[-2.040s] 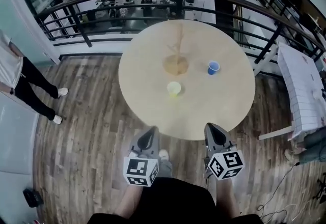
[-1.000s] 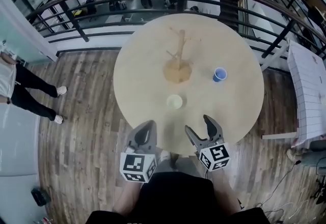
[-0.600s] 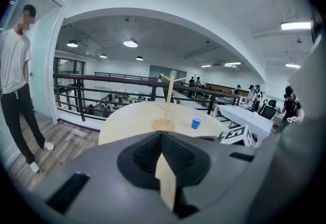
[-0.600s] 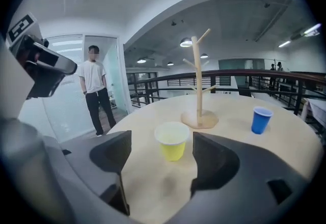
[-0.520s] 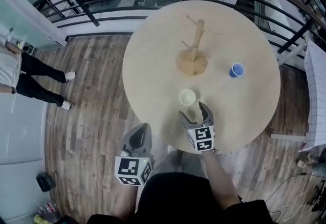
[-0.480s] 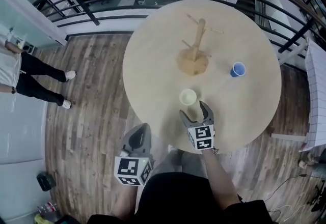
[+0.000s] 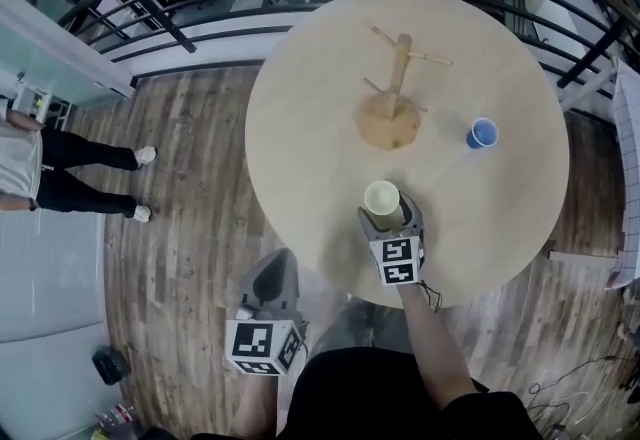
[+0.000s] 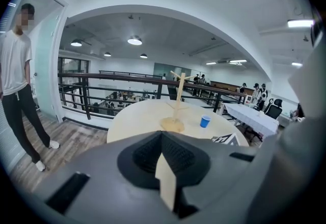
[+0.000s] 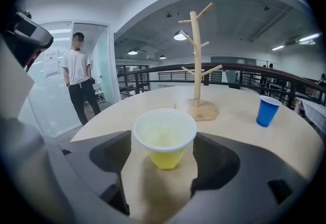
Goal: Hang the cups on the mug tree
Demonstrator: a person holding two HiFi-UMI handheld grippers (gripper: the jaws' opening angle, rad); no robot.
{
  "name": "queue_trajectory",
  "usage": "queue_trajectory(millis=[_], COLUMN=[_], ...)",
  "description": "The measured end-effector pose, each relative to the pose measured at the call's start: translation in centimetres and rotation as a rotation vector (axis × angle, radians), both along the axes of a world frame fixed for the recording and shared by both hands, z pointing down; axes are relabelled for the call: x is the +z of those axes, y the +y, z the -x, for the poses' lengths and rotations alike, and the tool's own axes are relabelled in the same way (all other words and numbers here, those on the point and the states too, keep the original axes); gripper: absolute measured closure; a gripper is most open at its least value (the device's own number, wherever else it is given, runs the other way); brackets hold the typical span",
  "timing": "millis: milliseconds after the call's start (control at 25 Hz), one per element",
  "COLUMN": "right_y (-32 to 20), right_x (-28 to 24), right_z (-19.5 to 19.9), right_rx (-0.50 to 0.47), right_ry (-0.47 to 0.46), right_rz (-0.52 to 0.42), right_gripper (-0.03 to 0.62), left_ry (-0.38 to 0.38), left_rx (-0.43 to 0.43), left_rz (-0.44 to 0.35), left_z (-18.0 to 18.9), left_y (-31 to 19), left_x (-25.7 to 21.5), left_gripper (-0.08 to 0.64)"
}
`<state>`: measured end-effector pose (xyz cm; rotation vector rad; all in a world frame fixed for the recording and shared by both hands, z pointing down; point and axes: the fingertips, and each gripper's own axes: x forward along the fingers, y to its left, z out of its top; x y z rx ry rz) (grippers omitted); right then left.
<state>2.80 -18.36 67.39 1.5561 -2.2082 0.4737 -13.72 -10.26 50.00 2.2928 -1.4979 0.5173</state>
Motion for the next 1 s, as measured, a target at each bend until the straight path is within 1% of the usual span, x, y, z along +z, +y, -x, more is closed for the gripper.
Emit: queue_trajectory(millis=[200, 320, 440, 600, 680, 800, 920, 1000], right_y=[-2.0, -2.7, -2.2, -1.7, -1.4, -0.4, 0.2, 0.7], right_x=[0.8, -0.5, -3.4, -9.5, -12.7, -15.5, -17.0, -17.9], right_z=[-0.7, -1.1, -2.1, -5.2, -6.9, -9.9, -12.1, -13.3], right_rx=[0.052, 0.078, 0.106, 0.15, 0.163, 0.198, 0.231, 0.258], right_ry=[0.054, 0.013, -0.038, -0.069, -0.063, -0.041, -0.027, -0.017], right_rz=[-0.023, -0.055, -0.103, -0.21, -0.255, -0.283, -0.302, -0.309], right_gripper=[0.226, 0.263, 0.268, 0.268, 0.27, 0.27, 0.27, 0.27], left_ry=[-0.021, -0.025, -0.022, 0.003, 0.028, 0.068, 0.107, 0.129], left_rx=[-0.023, -0.024, -0.016, 0.02, 0.045, 0.086, 0.123, 0.144], left_rz=[0.017, 0.044, 0.024, -0.016, -0.033, -0.058, -0.107, -0.125], left_z=[1.4, 1.5, 1.1, -1.0, -2.5, -5.1, -7.3, -8.4], left_y=[-0.2, -0.3, -1.0, -2.4, -2.9, -3.5, -4.0, -3.9], left_x=[0.5, 1.2, 0.7, -0.4, -1.0, -2.0, -3.8, -4.5], left_gripper=[0.558, 0.558, 0.558, 0.558, 0.558, 0.558, 0.558, 0.558])
